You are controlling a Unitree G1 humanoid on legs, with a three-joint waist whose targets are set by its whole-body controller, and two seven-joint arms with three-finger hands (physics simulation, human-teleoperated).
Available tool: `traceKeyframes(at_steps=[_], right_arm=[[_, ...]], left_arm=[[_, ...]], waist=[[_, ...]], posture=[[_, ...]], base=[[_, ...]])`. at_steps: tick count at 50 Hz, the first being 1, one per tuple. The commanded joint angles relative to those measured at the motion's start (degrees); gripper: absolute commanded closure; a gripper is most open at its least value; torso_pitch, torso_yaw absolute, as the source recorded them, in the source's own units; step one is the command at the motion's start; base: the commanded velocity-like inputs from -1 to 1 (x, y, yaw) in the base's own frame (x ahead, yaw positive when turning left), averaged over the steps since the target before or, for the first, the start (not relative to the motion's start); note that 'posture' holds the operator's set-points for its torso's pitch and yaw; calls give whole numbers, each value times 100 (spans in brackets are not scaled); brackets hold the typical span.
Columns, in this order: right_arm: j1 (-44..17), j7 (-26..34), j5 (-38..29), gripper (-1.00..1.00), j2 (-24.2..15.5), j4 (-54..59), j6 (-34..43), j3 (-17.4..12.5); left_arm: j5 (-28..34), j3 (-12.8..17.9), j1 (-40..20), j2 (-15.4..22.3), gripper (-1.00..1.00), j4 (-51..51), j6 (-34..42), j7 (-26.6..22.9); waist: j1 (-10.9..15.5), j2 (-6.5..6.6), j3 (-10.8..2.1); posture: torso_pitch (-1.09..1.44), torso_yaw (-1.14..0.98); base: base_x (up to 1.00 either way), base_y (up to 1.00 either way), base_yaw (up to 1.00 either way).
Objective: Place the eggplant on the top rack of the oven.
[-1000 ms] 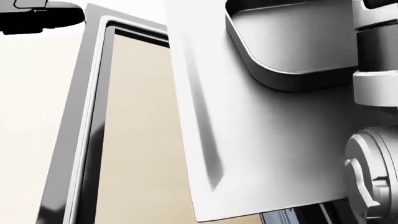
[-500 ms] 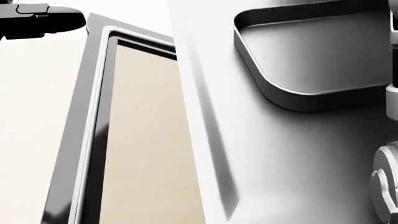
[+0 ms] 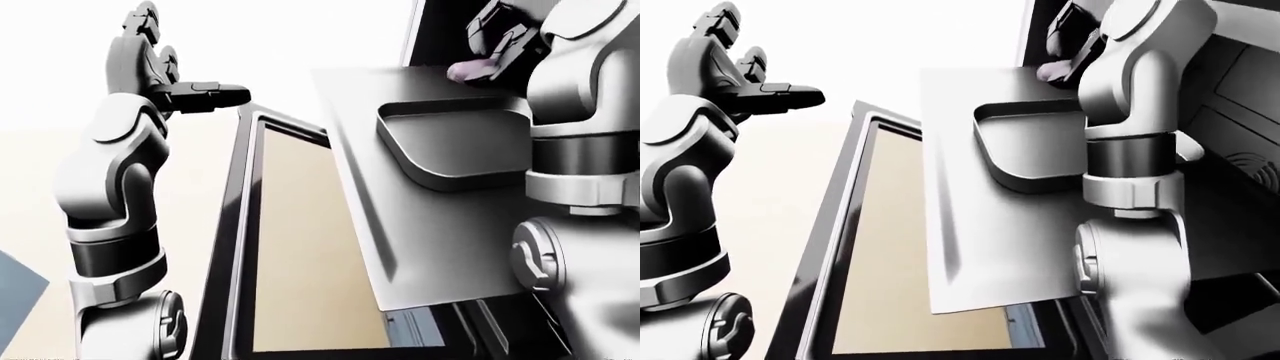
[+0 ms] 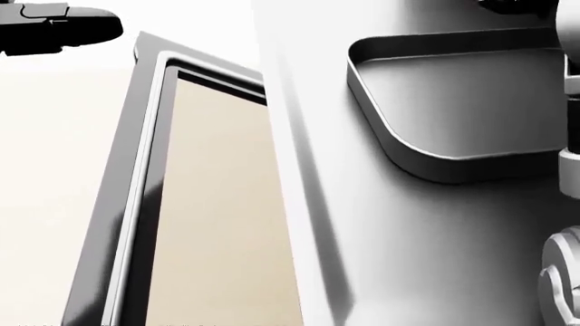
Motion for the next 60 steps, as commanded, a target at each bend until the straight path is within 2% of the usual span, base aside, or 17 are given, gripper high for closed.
traceKeyframes(at_steps=[1, 6, 12, 18, 30, 60], right_arm=[[-134, -66, -109, 100, -62, 92, -172, -27], [-732, 200, -355, 100, -219, 883, -476, 91], [-1173, 710, -711, 100, -308, 1221, -755, 166], [-1536, 1055, -1041, 100, -358, 1558, -1059, 169], [-1373, 932, -1200, 100, -188, 1638, -1190, 100], [-1134, 204, -989, 100, 78, 2023, -1118, 130]], left_arm=[[-2, 5, -192, 43, -100, -158, -179, -8], [3, 34, -129, 53, -100, -109, -265, -34], [3, 25, -65, 24, -100, -93, -330, -27], [2, 17, -47, 1, -100, -94, -341, -17], [15, 6, -20, -20, -100, -52, -396, -17], [10, 17, 22, -14, -100, -95, -374, -15]], waist=[[-18, 110, -83], [-19, 186, -42], [-46, 312, 20], [-93, 375, 45], [-103, 368, 18], [-86, 371, -55]], posture=[[0, 0], [0, 0], [0, 0], [0, 0], [0, 0], [0, 0]], base=[[0, 0, 0], [0, 0, 0], [0, 0, 0], [0, 0, 0], [0, 0, 0], [0, 0, 0]])
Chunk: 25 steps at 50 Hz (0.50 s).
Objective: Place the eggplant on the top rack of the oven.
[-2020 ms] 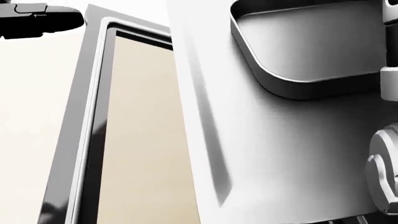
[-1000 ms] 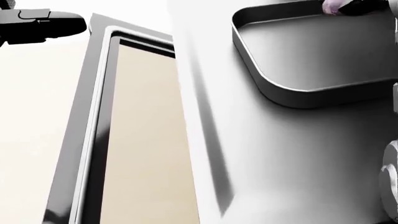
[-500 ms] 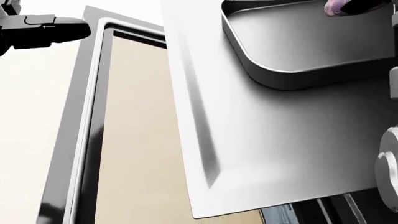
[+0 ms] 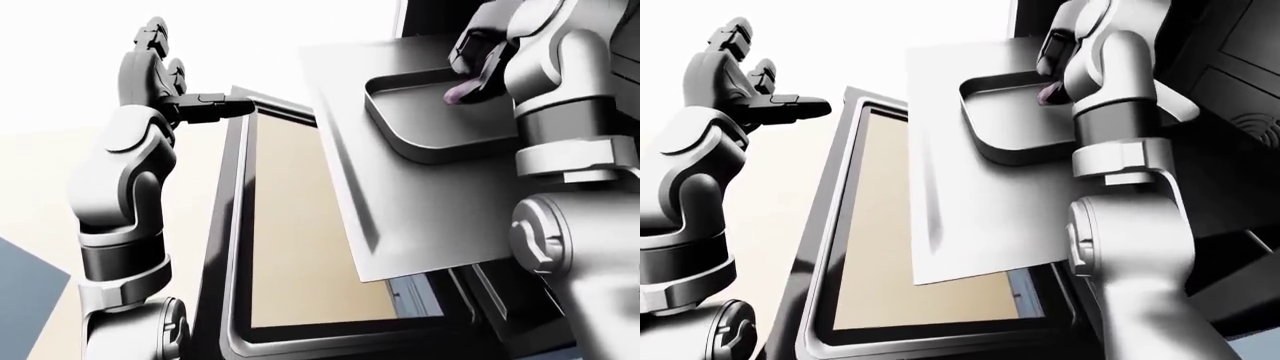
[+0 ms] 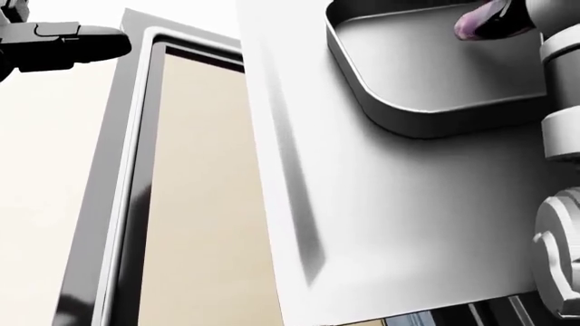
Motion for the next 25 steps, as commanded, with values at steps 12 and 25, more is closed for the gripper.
traceKeyframes(at_steps=[12, 25], right_arm=[[-216, -41, -65, 100, -79, -273, -17, 32], [-172, 155, -167, 50, -89, -371, 4, 10]], left_arm=[[8, 74, -162, 84, -100, -205, -182, 1], [24, 70, -164, 79, -100, -156, -231, -9]], waist=[[-8, -5, -205], [-15, -9, -186]], posture=[[0, 0], [0, 0]], base=[[0, 0, 0], [0, 0, 0]])
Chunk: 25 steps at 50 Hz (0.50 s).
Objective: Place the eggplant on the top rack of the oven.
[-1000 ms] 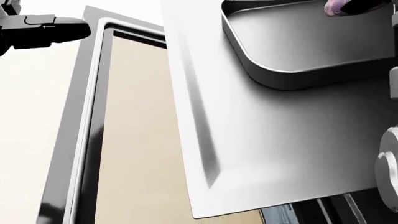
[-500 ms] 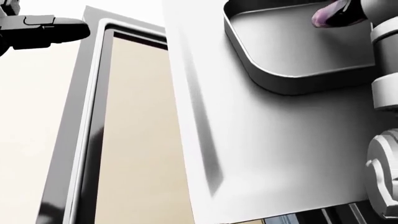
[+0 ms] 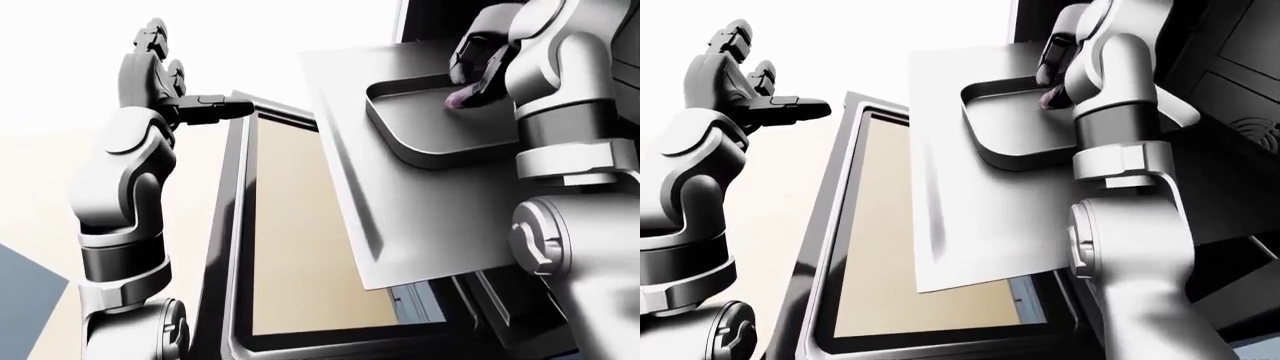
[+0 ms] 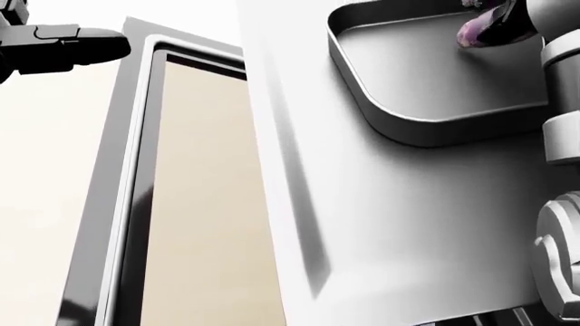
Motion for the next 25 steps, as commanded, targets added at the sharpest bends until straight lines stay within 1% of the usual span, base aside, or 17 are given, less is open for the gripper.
traceKeyframes(at_steps=[1, 2, 3, 4, 7, 9, 10, 13, 14, 15, 16, 19, 25], right_arm=[[-269, -132, -44, 47, -67, -200, -33, -29], [-271, -140, -41, 44, -72, -179, -38, -33], [-283, -122, -48, 29, -76, -183, -35, -29], [-306, -108, -51, 22, -81, -181, -32, -29], [-318, -106, -56, 20, -91, -161, -45, -28], [-317, -96, -60, 7, -94, -166, -45, -30], [-318, -128, -58, -4, -91, -139, -55, -32], [-349, -117, -61, -8, -82, -117, -50, -24], [-351, -113, -64, -25, -78, -122, -43, -24], [-346, -84, -72, -31, -75, -155, -32, -18], [-343, -77, -76, -32, -73, -177, -23, -21], [-327, -51, -89, -99, -65, -212, -10, -21], [-334, -140, -70, -100, -38, -164, -2, -41]], left_arm=[[10, 59, -219, 87, -100, -185, -162, 7], [9, 63, -228, 93, -100, -178, -158, 5], [10, 65, -224, 98, -100, -186, -156, 4], [12, 66, -226, 102, -100, -188, -149, 7], [15, 54, -235, 93, -100, -175, -159, 7], [22, 50, -223, 87, -100, -142, -202, -5], [24, 55, -226, 88, -100, -128, -211, -7], [18, 58, -236, 97, -100, -170, -158, 3], [20, 58, -227, 95, -100, -176, -153, 7], [19, 60, -211, 90, -100, -184, -160, 6], [18, 62, -207, 91, -100, -195, -156, 7], [12, 69, -192, 88, -100, -216, -140, 15], [25, 55, -178, 76, -100, -173, -190, 5]], waist=[[0, -8, -195], [-1, -7, -195], [-1, -6, -195], [-1, -6, -194], [-1, -5, -188], [1, -4, -185], [3, -4, -184], [3, -2, -187], [2, -2, -188], [1, -3, -188], [1, -5, -186], [3, -8, -184], [11, -12, -190]], posture=[[0, 0], [0, 0], [0, 0], [0, 0], [0, 0], [0, 0], [0, 0], [0, 0], [0, 0], [0, 0], [0, 0], [0, 0], [0, 0]], base=[[0, 0, 0], [0, 0, 0], [0, 0, 0], [0, 0, 0], [0, 0, 0], [0, 0, 0], [0, 0, 0], [0, 0, 0], [0, 0, 0], [0, 0, 0], [0, 0, 0], [0, 0, 0], [0, 0, 0]])
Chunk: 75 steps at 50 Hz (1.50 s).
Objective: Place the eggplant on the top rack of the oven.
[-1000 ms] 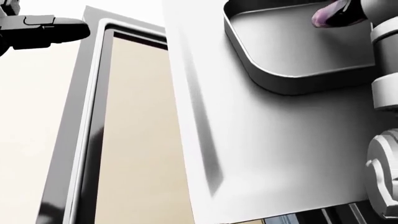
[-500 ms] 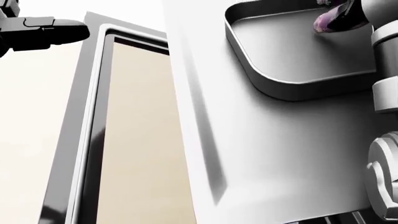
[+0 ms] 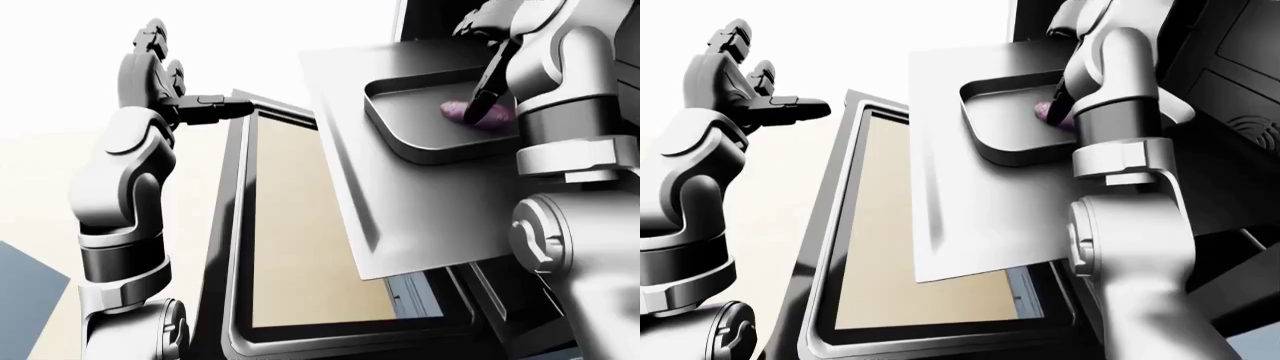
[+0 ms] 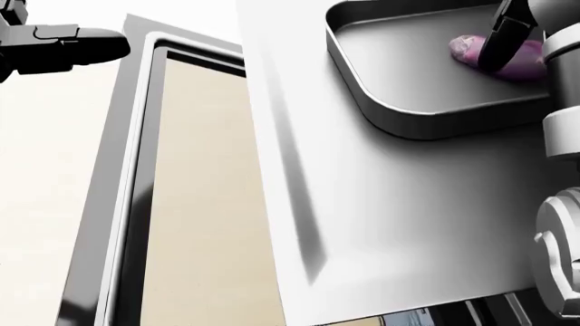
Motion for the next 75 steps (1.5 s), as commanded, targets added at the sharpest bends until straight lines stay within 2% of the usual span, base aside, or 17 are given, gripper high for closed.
traceKeyframes(at_steps=[1, 10, 15, 26, 28, 32, 34, 40, 44, 53, 57, 62, 75], right_arm=[[-283, -187, 4, -100, -33, -128, -18, -34], [-925, -754, 837, -100, 289, 345, 654, -239], [-1271, -1014, 1767, -100, 526, 458, 1469, -446], [-1494, -1850, 3701, -100, 881, 192, 2704, -484], [-1481, -2159, 4038, -100, 940, 166, 2775, -520], [-1418, -2385, 4493, -100, 959, 60, 2850, -358], [-1424, -2676, 4790, -100, 1017, -2, 2723, -450], [-1210, -2983, 5325, -100, 1126, -499, 2740, -291], [-1313, -3275, 5617, -100, 1127, -523, 2600, -305], [-1284, -3522, 5768, -100, 1074, -733, 2202, -100], [-1152, -3675, 5558, -100, 1081, -882, 1691, 45], [-1166, -3695, 5279, -100, 1092, -859, 1174, 110], [-1277, -3751, 4911, -100, 1062, -726, 383, 7]], left_arm=[[17, 49, -196, 75, -100, -164, -184, -1], [73, 19, -405, 149, -100, -84, -78, -42], [118, -1, -614, 223, -100, 8, 20, -83], [388, -74, -1247, 430, -100, 690, -18, -232], [434, -62, -1388, 496, -100, 822, -12, -266], [511, -31, -1644, 598, -100, 1134, -80, -297], [532, -25, -1822, 671, -100, 1279, -71, -315], [589, -29, -2006, 759, -100, 1531, -181, -347], [603, -2, -2127, 820, -100, 1431, -60, -306], [558, 13, -2179, 777, -100, 1367, -291, -208], [490, 50, -2016, 662, -100, 1275, -637, -94], [431, 10, -2106, 702, -100, 1249, -833, -58], [314, 63, -2168, 691, -100, 1147, -1434, 165]], waist=[[1, -5, -183], [-3, 23, -187], [-3, 31, -177], [17, 31, -165], [18, 40, -162], [19, 38, -158], [19, 39, -163], [20, 46, -148], [10, 58, -153], [-3, 44, -123], [-6, 45, -115], [-14, 49, -125], [-22, 39, -100]], posture=[[0, 0], [0, 0], [0, 0], [0, 0], [0, 0], [0, 0], [0, 0], [0, 0], [0, 0], [0, 0], [0, 0], [0, 0], [0, 0]], base=[[0, 0, 0], [0, 0, 0], [0, 0, 0], [0, 0, 0], [0, 0, 0], [0, 0, 0], [0, 0, 0], [0, 0, 0], [0, 0, 0], [0, 0, 0], [0, 0, 0], [0, 0, 0], [0, 0, 0]])
